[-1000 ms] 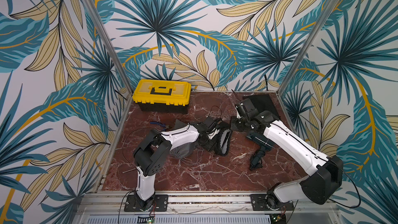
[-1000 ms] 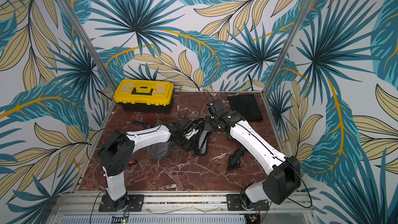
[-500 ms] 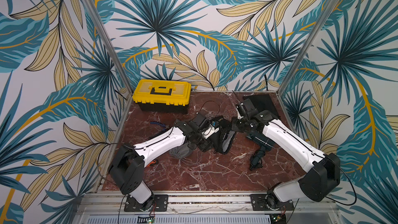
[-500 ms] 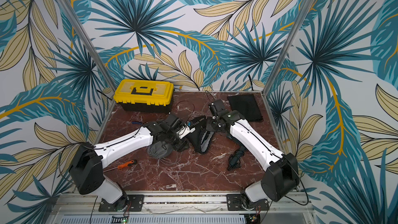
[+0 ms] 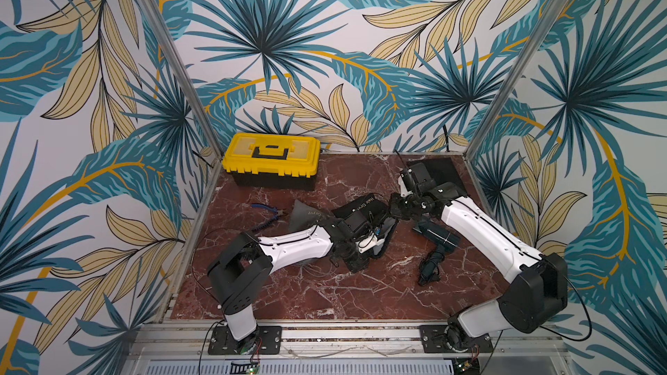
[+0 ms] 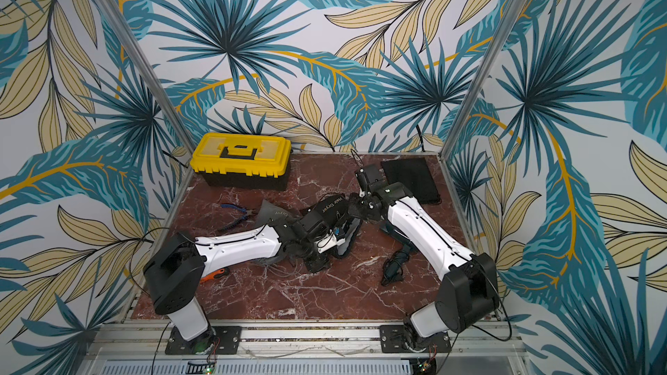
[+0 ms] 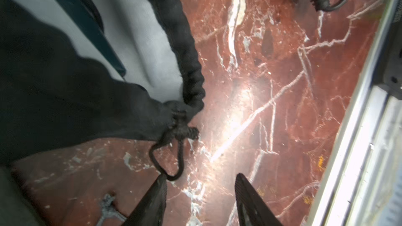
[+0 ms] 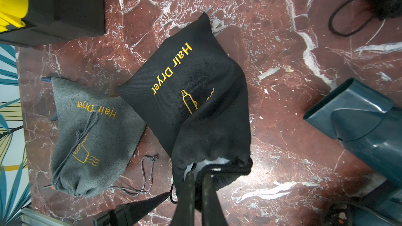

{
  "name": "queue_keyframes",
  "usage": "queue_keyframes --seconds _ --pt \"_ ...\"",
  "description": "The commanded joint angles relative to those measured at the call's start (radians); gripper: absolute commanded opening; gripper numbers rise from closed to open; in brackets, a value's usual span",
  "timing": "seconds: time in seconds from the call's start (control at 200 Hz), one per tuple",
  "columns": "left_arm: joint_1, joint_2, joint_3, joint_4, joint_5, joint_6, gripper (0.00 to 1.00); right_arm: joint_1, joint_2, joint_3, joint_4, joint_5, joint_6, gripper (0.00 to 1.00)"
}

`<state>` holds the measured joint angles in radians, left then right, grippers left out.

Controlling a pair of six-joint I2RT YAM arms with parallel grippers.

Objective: Pack away hair dryers
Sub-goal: Pull the drawstrings on both sides of the drawstring bag.

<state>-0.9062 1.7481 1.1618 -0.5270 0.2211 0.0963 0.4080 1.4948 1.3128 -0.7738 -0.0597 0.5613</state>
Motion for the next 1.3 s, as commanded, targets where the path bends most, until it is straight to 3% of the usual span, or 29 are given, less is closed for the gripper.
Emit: queue_keyframes --seconds 0.0,0.13,0.315,0.476,0.766,1.046,1.297 --pt "-0.002 0.01 -0.03 0.079 -0.044 -0.014 0.51 -0.004 0.01 -0.009 0.017 -0.025 0.008 0.0" --pt "-0.007 0.022 -0.049 0.13 -0.129 -0.025 0.47 -0.007 0.003 -0.009 0.022 -0.029 0.01 0.0" --pt "-0.011 0.036 -0.043 0.135 -0.129 -0.032 0.29 -0.008 -0.002 -0.009 0.027 -0.039 0.012 0.0" --pt "-0.012 0.053 -0.03 0.136 -0.146 -0.031 0.0 -0.008 -0.001 -0.01 0.028 -0.043 0.012 0.0" --pt "0.004 -0.054 -0.047 0.022 -0.187 0.099 0.0 -0.021 -0.005 -0.009 0.012 -0.011 -0.001 0.0" --pt "0.147 -0.232 0.07 -0.225 -0.123 0.233 0.0 -0.055 -0.021 0.021 -0.024 0.025 -0.011 0.0" --pt "0.272 -0.33 0.25 -0.302 -0.188 0.335 0.0 -0.066 -0.13 0.094 -0.091 0.106 -0.018 0.0"
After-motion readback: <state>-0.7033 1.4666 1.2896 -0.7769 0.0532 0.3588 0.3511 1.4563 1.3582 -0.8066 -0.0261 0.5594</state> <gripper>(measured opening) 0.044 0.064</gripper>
